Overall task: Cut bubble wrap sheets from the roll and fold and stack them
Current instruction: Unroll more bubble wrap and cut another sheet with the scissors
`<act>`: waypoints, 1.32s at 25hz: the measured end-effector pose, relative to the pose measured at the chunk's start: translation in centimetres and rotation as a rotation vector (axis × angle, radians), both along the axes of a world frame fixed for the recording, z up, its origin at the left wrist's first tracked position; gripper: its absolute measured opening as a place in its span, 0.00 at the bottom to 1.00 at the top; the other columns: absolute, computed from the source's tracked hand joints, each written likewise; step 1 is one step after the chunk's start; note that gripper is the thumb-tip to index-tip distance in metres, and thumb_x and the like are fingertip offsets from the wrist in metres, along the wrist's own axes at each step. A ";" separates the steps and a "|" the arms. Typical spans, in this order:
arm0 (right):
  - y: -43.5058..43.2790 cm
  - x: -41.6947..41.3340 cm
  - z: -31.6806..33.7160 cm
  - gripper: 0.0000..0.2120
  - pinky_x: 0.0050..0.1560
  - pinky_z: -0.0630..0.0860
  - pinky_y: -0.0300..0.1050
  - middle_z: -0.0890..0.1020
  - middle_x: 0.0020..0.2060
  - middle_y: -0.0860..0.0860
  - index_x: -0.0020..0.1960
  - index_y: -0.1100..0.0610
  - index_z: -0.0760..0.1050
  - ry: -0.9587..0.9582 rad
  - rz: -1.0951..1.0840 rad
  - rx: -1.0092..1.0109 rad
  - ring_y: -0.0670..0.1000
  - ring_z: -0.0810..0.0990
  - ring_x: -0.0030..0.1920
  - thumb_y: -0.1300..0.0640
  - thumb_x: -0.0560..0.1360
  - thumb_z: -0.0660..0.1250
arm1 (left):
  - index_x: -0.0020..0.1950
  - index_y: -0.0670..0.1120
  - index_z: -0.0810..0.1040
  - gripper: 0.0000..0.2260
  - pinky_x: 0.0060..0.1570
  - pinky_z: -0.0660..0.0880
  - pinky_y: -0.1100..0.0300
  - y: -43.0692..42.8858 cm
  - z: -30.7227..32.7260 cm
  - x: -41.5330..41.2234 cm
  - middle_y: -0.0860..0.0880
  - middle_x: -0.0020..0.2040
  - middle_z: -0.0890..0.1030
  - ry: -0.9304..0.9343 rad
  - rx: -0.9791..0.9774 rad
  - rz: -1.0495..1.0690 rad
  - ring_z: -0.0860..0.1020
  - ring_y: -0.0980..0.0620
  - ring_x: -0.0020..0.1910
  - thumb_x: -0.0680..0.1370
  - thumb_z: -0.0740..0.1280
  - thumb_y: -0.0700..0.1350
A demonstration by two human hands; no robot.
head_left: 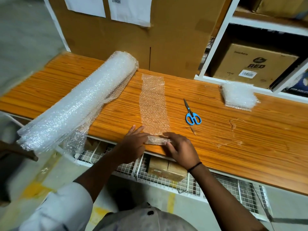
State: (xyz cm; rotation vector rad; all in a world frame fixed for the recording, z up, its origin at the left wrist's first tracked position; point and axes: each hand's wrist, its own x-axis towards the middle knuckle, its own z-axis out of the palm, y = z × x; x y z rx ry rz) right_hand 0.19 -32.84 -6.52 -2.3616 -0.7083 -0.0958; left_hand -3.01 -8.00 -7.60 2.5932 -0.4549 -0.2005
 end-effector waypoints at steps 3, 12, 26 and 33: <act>1.0 1.8 1.2 0.19 0.55 0.79 0.49 0.85 0.61 0.53 0.72 0.53 0.75 0.063 -0.007 0.074 0.54 0.83 0.57 0.57 0.81 0.69 | 0.63 0.41 0.76 0.16 0.80 0.41 0.47 0.2 0.3 0.7 0.41 0.72 0.76 -0.020 -0.105 0.108 0.63 0.48 0.79 0.79 0.63 0.48; 5.5 9.4 2.2 0.31 0.57 0.77 0.49 0.78 0.61 0.53 0.80 0.53 0.63 0.201 -0.089 0.171 0.53 0.79 0.54 0.67 0.80 0.65 | 0.78 0.41 0.68 0.35 0.77 0.61 0.42 0.7 -0.4 3.5 0.54 0.40 0.86 -0.091 -0.271 0.335 0.82 0.51 0.60 0.76 0.76 0.50; 5.8 6.8 -3.2 0.16 0.63 0.73 0.55 0.82 0.62 0.53 0.66 0.56 0.79 -0.260 0.024 -0.179 0.56 0.77 0.65 0.59 0.79 0.67 | 0.70 0.54 0.78 0.31 0.62 0.73 0.42 1.4 -1.7 4.4 0.45 0.71 0.75 -0.345 0.194 0.381 0.72 0.40 0.68 0.69 0.77 0.61; 4.6 6.8 -3.6 0.16 0.69 0.71 0.52 0.80 0.68 0.51 0.66 0.54 0.80 -0.136 0.067 -0.103 0.53 0.74 0.71 0.50 0.83 0.62 | 0.64 0.55 0.82 0.20 0.67 0.68 0.49 3.0 -1.7 5.1 0.53 0.69 0.78 -0.433 -0.062 0.047 0.71 0.48 0.71 0.74 0.72 0.60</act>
